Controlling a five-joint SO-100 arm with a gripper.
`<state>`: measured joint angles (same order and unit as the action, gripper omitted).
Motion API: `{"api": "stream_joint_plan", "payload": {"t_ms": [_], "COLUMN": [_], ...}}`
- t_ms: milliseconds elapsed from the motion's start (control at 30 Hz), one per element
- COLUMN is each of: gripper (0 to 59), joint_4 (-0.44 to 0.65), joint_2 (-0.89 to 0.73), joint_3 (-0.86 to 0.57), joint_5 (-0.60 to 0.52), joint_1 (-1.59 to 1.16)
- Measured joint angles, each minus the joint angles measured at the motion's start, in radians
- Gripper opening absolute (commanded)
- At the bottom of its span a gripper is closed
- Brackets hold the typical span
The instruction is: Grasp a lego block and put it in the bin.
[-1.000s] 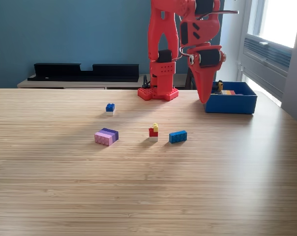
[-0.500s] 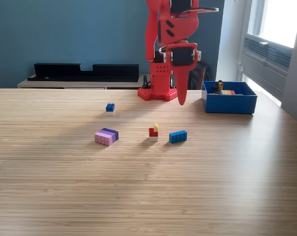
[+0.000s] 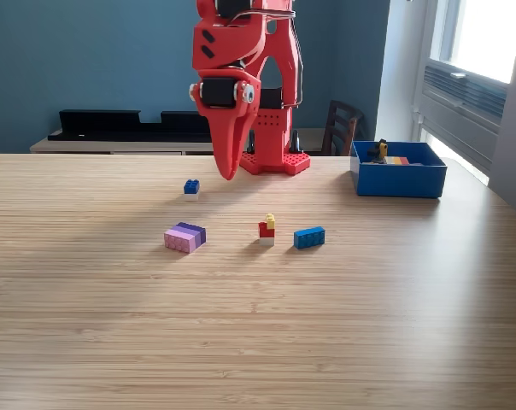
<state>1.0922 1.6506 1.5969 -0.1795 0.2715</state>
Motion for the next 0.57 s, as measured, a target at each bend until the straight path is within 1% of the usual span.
{"api": "stream_joint_plan", "payload": {"t_ms": [167, 233, 300, 367, 400, 567], "gripper": [0.1, 0.6, 17.2, 28.1, 31.7, 35.0], "joint_4": [-0.069, -0.101, -0.129, -0.143, -0.146, -0.150], "joint_2": [0.000, 0.000, 0.000, 0.000, 0.000, 0.000], "joint_3": [0.000, 0.023, 0.055, 0.081, 0.087, 0.118], "joint_5": [0.000, 0.014, 0.035, 0.052, 0.058, 0.109], "joint_1": [0.066, 0.083, 0.091, 0.092, 0.089, 0.084]}}
